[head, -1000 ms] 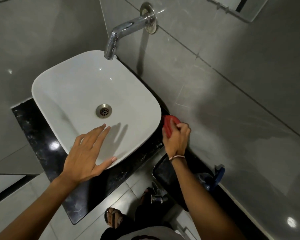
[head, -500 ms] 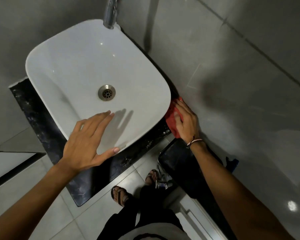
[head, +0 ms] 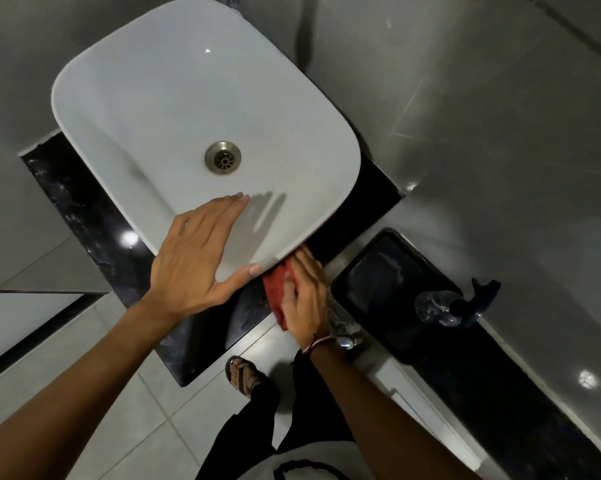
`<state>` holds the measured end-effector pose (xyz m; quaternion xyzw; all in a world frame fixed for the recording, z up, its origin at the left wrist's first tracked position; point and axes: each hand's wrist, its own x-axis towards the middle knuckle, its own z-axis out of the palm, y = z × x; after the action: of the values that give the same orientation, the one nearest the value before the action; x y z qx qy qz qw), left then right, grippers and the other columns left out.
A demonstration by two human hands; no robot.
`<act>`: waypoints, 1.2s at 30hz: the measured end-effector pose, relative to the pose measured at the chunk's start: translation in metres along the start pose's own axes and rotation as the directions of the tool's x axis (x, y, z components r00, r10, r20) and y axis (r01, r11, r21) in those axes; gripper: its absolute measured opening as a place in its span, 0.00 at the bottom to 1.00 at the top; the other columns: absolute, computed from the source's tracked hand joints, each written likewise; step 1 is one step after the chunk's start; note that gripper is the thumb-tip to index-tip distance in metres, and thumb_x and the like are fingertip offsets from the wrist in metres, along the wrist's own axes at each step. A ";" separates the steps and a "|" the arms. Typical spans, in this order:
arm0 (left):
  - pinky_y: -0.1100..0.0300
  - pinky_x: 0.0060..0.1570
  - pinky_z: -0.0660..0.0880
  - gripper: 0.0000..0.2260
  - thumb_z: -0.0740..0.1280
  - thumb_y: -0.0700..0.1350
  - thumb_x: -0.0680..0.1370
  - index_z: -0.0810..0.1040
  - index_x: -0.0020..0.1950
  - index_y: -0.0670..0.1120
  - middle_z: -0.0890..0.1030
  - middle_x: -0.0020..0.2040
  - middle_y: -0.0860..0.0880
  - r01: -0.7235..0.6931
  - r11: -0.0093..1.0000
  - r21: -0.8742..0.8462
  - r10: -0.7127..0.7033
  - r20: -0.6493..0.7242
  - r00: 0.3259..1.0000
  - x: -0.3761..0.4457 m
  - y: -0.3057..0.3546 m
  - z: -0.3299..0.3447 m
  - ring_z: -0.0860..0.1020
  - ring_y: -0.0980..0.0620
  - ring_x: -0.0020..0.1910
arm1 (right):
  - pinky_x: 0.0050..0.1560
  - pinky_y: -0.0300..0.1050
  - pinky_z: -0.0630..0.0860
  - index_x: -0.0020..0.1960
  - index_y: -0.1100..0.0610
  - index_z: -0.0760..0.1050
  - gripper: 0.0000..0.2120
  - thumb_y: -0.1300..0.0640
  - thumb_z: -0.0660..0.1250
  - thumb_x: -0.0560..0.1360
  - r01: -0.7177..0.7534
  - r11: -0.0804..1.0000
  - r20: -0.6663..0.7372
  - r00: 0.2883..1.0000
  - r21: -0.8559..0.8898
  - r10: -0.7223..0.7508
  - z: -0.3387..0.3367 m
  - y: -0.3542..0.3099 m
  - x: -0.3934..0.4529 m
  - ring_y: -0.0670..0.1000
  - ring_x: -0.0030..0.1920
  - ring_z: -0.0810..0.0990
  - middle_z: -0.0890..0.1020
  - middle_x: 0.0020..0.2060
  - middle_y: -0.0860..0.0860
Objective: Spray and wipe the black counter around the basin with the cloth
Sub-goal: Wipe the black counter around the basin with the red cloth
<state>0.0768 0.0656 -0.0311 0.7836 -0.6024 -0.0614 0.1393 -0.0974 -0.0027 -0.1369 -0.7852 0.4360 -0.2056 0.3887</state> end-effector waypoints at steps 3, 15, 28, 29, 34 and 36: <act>0.43 0.71 0.68 0.39 0.48 0.69 0.81 0.67 0.79 0.41 0.73 0.77 0.40 -0.002 0.997 -0.082 -0.002 -0.054 0.999 -0.002 0.003 -0.001 0.71 0.41 0.76 | 0.74 0.55 0.73 0.68 0.61 0.79 0.21 0.56 0.60 0.79 0.079 0.994 0.065 0.995 -0.079 -0.074 0.046 -0.033 -0.052 0.57 0.72 0.77 0.80 0.69 0.58; 0.43 0.71 0.74 0.24 0.56 0.54 0.85 0.76 0.70 0.39 0.77 0.69 0.38 0.493 0.849 -0.190 -0.526 -0.200 0.827 -0.153 0.032 0.044 0.76 0.37 0.68 | 0.59 0.38 0.78 0.53 0.60 0.82 0.14 0.52 0.61 0.84 0.319 0.942 -0.095 0.946 0.106 -0.310 -0.024 -0.104 -0.026 0.52 0.50 0.85 0.86 0.48 0.53; 0.39 0.84 0.54 0.31 0.53 0.59 0.85 0.49 0.86 0.51 0.54 0.86 0.40 0.016 0.994 0.104 -0.024 0.078 0.997 -0.168 -0.045 0.114 0.48 0.39 0.86 | 0.55 0.49 0.77 0.55 0.58 0.81 0.20 0.42 0.63 0.81 0.751 0.620 0.295 0.659 -0.226 -0.691 -0.016 -0.094 0.081 0.55 0.54 0.81 0.83 0.52 0.54; 0.40 0.85 0.52 0.30 0.54 0.58 0.85 0.51 0.86 0.52 0.55 0.86 0.41 -0.100 0.991 0.087 0.091 0.096 0.991 -0.166 -0.063 0.107 0.48 0.39 0.86 | 0.55 0.50 0.77 0.55 0.59 0.81 0.20 0.42 0.64 0.81 0.767 0.600 0.310 0.642 -0.229 -0.701 -0.016 -0.093 0.081 0.56 0.53 0.82 0.83 0.52 0.54; 0.40 0.82 0.61 0.27 0.61 0.54 0.84 0.64 0.83 0.50 0.62 0.84 0.41 -0.493 0.870 0.018 0.490 0.095 0.867 -0.131 -0.157 0.080 0.55 0.40 0.85 | 0.54 0.52 0.78 0.53 0.61 0.83 0.20 0.43 0.68 0.78 0.743 0.625 0.300 0.669 -0.239 -0.680 -0.018 -0.095 0.077 0.56 0.52 0.82 0.83 0.51 0.54; 0.38 0.80 0.64 0.26 0.61 0.54 0.83 0.66 0.82 0.49 0.64 0.83 0.40 -0.536 0.844 0.014 0.530 0.127 0.838 -0.104 -0.203 0.068 0.58 0.39 0.84 | 0.53 0.53 0.78 0.52 0.62 0.84 0.21 0.44 0.68 0.78 0.725 0.645 0.279 0.688 -0.242 -0.670 -0.019 -0.095 0.076 0.56 0.51 0.82 0.84 0.50 0.55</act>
<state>0.2194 0.2035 -0.1623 0.5832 -0.8051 -0.0516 0.0957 -0.0191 -0.0448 -0.0511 -0.9601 0.0934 -0.1975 0.1747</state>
